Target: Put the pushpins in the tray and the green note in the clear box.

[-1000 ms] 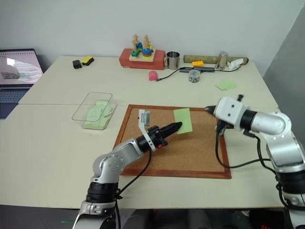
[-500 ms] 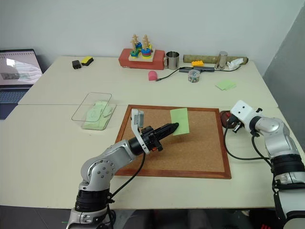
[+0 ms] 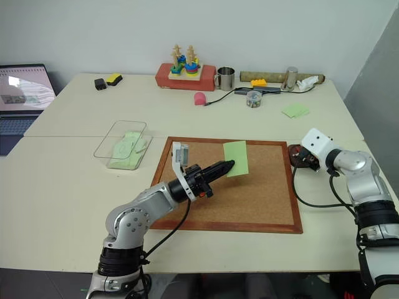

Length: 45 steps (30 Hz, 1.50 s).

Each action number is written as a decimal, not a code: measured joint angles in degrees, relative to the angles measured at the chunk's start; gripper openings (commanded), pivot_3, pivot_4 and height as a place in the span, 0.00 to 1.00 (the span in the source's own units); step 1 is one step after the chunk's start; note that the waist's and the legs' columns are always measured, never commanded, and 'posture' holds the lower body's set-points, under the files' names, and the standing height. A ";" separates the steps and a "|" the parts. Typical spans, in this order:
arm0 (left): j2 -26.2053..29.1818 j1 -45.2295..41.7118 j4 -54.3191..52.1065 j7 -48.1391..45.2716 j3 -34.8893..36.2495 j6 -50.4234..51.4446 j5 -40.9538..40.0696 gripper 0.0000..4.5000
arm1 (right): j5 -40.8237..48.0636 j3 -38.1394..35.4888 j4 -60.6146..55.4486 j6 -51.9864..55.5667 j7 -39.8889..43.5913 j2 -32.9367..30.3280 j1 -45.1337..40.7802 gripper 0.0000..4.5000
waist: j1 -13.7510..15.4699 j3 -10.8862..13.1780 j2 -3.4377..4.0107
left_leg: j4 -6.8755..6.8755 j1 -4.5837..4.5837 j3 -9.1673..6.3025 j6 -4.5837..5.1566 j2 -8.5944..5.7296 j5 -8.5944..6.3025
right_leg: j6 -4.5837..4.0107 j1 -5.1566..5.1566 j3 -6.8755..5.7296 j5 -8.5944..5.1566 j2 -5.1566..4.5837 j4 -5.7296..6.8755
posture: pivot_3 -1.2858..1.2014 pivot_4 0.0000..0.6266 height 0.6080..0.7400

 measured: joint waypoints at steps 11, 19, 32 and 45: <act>11.17 -1.66 -4.33 1.18 7.23 -0.84 0.03 0.00 | 11.63 -2.43 -20.37 7.76 13.07 -2.62 1.55 0.98 | -0.25 0.03 0.01 | 0.00 0.02 -0.04 0.00 0.09 0.00 | 0.01 -0.03 -0.03 0.00 0.06 0.05 | 0.52 0.24 1.00; 25.99 -5.95 5.72 6.75 19.42 -9.53 10.78 0.00 | 32.40 -4.07 -39.61 27.79 16.74 2.72 -4.40 0.98 | -0.03 0.05 0.02 | -0.01 -0.05 -0.12 0.00 0.10 0.00 | 0.00 -0.09 -0.13 0.00 0.06 0.05 | 0.52 0.24 1.00; 33.51 -10.72 27.58 5.81 12.00 -18.88 29.76 0.26 | 34.15 -1.76 -39.92 31.32 16.12 4.66 -5.62 0.99 | 0.14 0.08 -0.05 | -0.04 -0.48 -0.12 0.00 0.10 0.00 | -0.03 -0.71 -0.22 0.02 -0.01 0.31 | 0.52 0.24 1.00; 35.65 -8.80 23.38 -0.25 12.19 -17.36 30.33 0.81 | 33.82 -1.86 -40.09 31.31 16.40 2.73 -4.89 0.99 | -0.02 0.09 -0.06 | -0.06 -0.52 -0.08 0.00 0.12 -0.01 | -0.05 -0.75 -0.19 0.03 -0.01 0.29 | 0.52 0.24 1.00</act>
